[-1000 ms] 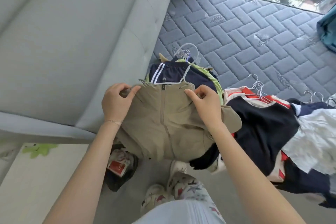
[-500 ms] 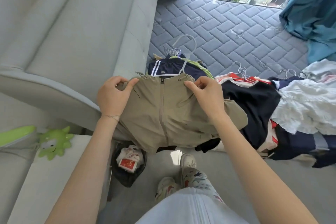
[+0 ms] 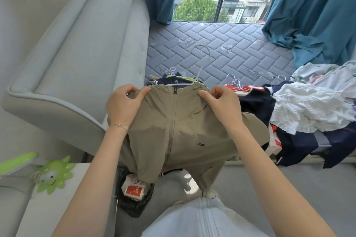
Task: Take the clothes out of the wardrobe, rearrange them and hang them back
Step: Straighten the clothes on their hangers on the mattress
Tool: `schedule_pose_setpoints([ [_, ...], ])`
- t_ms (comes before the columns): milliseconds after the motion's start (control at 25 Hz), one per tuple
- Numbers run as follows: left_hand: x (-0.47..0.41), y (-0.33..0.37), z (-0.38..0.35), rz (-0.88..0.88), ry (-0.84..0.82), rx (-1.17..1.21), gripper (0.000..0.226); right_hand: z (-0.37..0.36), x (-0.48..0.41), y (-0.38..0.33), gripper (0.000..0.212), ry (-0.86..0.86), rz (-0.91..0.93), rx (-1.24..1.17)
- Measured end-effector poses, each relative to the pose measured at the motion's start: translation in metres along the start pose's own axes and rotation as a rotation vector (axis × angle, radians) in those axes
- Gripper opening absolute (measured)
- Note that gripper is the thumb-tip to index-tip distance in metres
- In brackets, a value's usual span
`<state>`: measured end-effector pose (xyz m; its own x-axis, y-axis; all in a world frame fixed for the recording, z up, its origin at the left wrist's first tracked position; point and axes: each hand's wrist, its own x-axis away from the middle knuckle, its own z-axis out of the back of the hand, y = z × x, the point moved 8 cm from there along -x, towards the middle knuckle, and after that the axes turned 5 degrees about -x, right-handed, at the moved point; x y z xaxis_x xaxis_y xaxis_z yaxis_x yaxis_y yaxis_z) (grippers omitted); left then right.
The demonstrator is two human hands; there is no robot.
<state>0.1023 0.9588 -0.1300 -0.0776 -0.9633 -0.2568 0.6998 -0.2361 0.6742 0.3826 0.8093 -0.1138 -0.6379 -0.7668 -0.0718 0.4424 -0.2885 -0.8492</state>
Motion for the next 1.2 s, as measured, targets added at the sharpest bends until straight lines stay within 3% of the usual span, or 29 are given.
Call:
schedule_pose_setpoints([
  [480, 0.039, 0.106, -0.101, -0.069, -0.035, -0.021, 0.038, 0.109, -0.043, 0.093, 0.041, 0.031, -0.075, 0.029],
  [960, 0.12, 0.258, -0.261, 0.033, -0.001, -0.039, 0.045, 0.282, -0.14, 0.215, 0.039, -0.067, -0.005, 0.097],
  [1200, 0.119, 0.303, -0.326, 0.032, -0.054, -0.004, 0.039, 0.323, -0.189, 0.255, 0.034, -0.069, -0.013, 0.119],
])
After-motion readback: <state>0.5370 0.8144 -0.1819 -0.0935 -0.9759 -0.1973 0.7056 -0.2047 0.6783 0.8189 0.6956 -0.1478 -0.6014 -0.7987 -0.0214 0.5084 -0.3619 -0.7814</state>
